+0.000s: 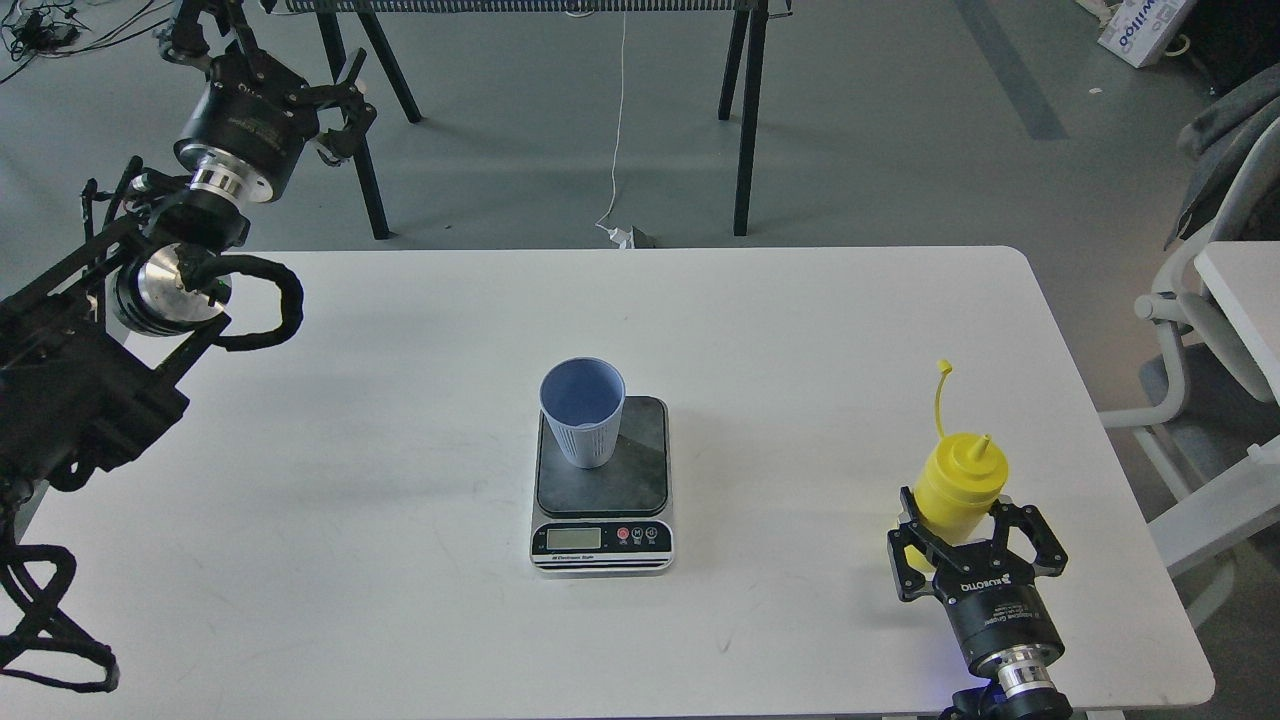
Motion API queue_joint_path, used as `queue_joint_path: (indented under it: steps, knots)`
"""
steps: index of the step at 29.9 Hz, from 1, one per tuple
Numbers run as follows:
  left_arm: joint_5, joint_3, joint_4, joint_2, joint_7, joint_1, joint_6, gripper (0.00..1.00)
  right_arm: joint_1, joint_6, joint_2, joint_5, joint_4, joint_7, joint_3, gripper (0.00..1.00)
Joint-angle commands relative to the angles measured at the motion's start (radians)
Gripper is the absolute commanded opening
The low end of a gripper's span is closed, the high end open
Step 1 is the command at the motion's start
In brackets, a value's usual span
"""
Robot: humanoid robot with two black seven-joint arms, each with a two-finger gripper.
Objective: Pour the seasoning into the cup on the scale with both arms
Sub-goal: 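Lift the yellow bottle with the right gripper and tilt it nozzle-down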
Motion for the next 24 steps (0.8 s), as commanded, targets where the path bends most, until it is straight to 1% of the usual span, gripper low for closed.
queue_joint_path:
  steps: [1, 3, 4, 10, 11, 12, 16, 19, 22, 24]
  knots:
    - [0.0, 0.0, 0.0, 0.002, -0.001, 0.001, 0.001, 1.0, 0.031, 0.0, -0.003, 0.0, 0.012, 0.001, 0.014, 0.37]
    - [0.0, -0.002, 0.0, 0.005, -0.001, 0.001, 0.001, 1.0, 0.057, 0.0, -0.019, -0.003, 0.032, 0.003, 0.028, 0.34]
    - [0.0, -0.002, 0.0, 0.009, -0.001, 0.001, 0.001, 1.0, 0.071, 0.0, -0.045, -0.01, 0.046, 0.003, 0.047, 0.33]
    - [0.0, -0.006, -0.002, 0.022, -0.002, 0.001, -0.001, 1.0, 0.225, 0.0, -0.25, -0.188, 0.112, 0.003, 0.092, 0.33]
    - [0.0, -0.008, -0.002, 0.02, -0.002, 0.001, -0.001, 1.0, 0.271, -0.007, -0.296, -0.208, 0.117, 0.003, 0.082, 0.33]
    - [0.0, -0.009, -0.002, 0.02, -0.002, 0.001, -0.001, 1.0, 0.316, -0.037, -0.334, -0.223, 0.118, 0.001, 0.069, 0.33]
    - [-0.001, -0.015, -0.003, 0.018, -0.002, 0.001, -0.001, 1.0, 0.539, -0.142, -0.437, -0.274, 0.089, 0.003, -0.084, 0.33]
    - [-0.005, -0.017, -0.005, 0.023, 0.002, 0.001, -0.001, 1.0, 0.687, -0.176, -0.453, -0.346, 0.046, 0.003, -0.225, 0.31]
    - [0.0, 0.0, 0.001, 0.028, 0.013, 0.002, 0.001, 1.0, 0.813, -0.238, -0.453, -0.478, 0.02, 0.003, -0.354, 0.29]
    - [0.008, 0.005, 0.017, 0.04, 0.034, 0.004, -0.001, 1.0, 0.88, -0.277, -0.451, -0.587, 0.015, 0.004, -0.431, 0.3]
